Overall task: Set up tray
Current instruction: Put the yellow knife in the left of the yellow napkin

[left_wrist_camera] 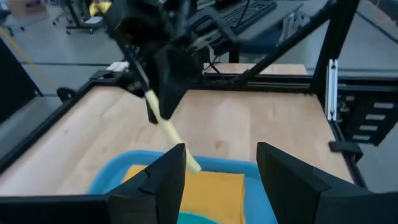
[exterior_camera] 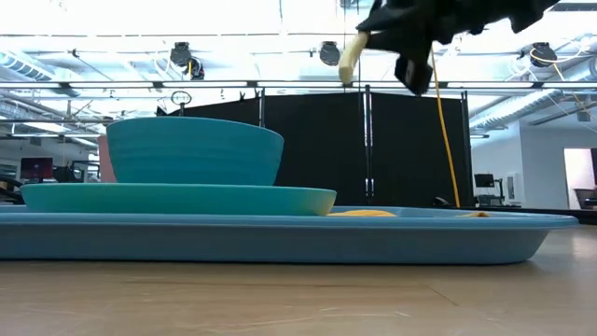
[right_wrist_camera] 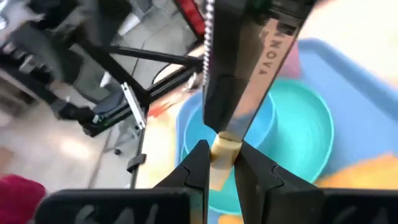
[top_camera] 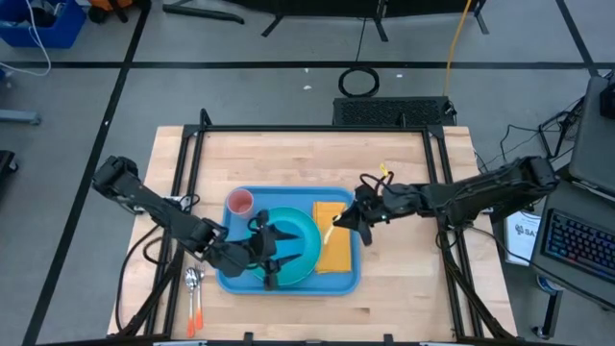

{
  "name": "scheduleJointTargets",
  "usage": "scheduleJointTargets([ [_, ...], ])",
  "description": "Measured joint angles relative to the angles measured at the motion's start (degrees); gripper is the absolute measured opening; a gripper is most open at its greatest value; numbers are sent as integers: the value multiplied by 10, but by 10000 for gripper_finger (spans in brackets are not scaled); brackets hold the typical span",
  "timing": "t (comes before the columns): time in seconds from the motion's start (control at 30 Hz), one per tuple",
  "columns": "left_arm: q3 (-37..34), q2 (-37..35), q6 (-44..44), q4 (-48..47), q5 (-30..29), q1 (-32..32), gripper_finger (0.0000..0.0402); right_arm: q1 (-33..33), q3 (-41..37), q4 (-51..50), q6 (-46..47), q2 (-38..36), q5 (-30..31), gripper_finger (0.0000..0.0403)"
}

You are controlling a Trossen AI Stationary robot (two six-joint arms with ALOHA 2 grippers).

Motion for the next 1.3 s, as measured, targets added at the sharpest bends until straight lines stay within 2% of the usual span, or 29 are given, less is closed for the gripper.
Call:
scheduleJointTargets([
  [0.23, 0, -51, 9, -77, -3, 1, 200, -50, 0, -26, 154, 44, -107, 38],
  [0.5, 0, -61, -22, -159, -8, -2, 200, -75, 0, -29, 313, 108, -207, 38],
  [0.77, 1, -67, -46, -195, -46, -11, 200, -80, 8, -29, 360, 204, -269, 38],
  [0.97, 0, -76, -52, -204, -53, -16, 200, -75, 59, -27, 369, 271, -312, 38],
  [1.3, 0, -75, -52, -206, -62, -32, 200, -104, 86, -104, 393, 286, -313, 38],
])
